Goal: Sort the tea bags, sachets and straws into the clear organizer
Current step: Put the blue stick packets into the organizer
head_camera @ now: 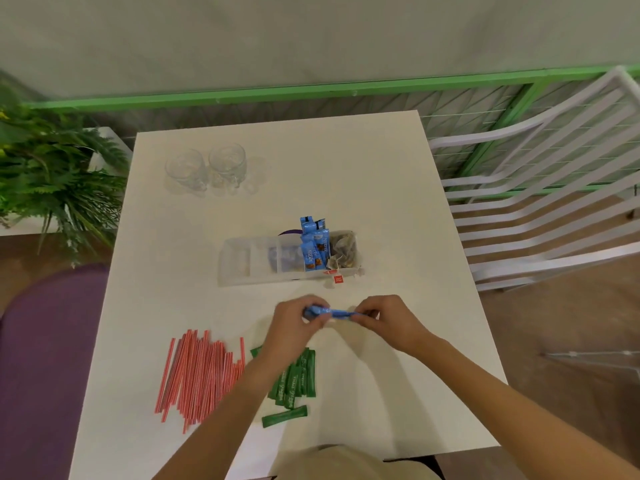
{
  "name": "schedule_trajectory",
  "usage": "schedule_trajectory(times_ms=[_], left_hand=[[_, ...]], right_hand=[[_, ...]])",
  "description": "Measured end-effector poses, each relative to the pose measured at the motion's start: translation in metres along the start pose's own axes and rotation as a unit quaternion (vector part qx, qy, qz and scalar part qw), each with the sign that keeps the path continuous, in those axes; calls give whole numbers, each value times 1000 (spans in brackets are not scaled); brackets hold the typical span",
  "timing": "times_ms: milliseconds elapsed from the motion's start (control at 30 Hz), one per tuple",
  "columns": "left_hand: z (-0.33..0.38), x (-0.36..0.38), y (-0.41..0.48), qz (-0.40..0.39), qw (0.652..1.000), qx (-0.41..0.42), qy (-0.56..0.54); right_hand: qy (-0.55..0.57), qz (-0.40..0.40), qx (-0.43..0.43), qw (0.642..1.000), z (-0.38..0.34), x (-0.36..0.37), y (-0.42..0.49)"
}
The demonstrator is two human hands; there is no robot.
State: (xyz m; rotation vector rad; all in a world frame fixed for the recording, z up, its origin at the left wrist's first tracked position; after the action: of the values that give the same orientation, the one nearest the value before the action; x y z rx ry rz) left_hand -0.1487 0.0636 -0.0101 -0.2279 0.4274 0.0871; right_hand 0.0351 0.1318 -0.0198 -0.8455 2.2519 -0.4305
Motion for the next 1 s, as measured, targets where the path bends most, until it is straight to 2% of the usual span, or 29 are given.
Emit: schedule_trajectory(times_ms=[167, 433, 667, 800, 1000], left_hand=[[36, -39, 42, 47, 998, 33, -6], [60, -75, 100, 48, 986, 103, 119], [61, -62, 119, -6, 962, 117, 247], [56, -53, 121, -11, 946, 120, 303], [43, -45, 121, -17, 932, 157, 325]], right_hand=[[17, 20, -15, 1000, -31, 0, 27], [31, 66, 16, 997, -46, -5, 54], [7, 26, 74, 997, -13, 7, 36], [20, 5, 105, 994, 5, 14, 25], [14, -22, 131, 991, 20, 23, 18]])
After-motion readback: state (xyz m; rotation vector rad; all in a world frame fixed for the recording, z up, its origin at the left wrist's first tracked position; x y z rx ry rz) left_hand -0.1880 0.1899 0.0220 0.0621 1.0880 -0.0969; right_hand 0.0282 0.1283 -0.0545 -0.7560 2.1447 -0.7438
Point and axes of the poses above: each hand's wrist, its own y-axis towards the middle knuckle, its own x-axis out of the palm, z = x × y, the point moved 5 cm from there along y, towards the middle knuckle, and after that the axes turned 8 degrees about x, right-handed, at the moved point
